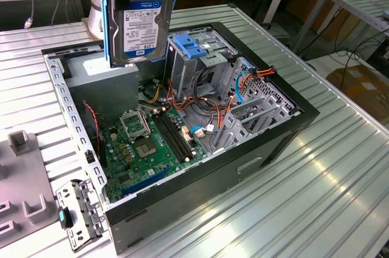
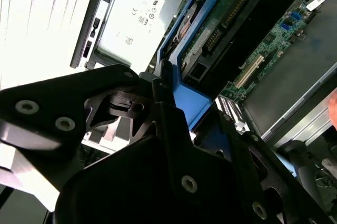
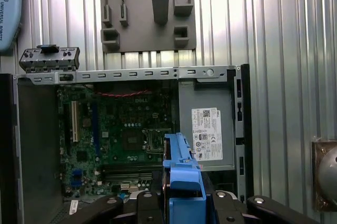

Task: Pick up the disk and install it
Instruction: 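Insert the disk into the insertion slot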

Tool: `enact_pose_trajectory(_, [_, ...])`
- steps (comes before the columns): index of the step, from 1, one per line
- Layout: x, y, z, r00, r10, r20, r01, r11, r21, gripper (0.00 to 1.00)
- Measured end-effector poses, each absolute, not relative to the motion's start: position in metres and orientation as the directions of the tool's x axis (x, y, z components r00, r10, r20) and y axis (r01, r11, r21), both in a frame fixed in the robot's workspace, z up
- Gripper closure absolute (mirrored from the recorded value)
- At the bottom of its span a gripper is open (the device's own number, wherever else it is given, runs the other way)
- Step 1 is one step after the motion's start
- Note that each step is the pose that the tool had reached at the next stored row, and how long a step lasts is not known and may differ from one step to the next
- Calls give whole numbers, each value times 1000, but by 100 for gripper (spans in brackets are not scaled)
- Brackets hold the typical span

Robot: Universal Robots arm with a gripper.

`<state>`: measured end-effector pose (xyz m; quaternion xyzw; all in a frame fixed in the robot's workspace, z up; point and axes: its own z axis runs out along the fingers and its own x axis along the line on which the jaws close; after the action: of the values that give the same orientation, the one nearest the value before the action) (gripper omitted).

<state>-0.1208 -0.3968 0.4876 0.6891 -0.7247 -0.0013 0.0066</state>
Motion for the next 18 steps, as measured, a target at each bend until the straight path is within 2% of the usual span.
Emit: enact_pose_trajectory(18, [-121, -407, 488, -50, -999, 8, -999, 50, 11, 63])
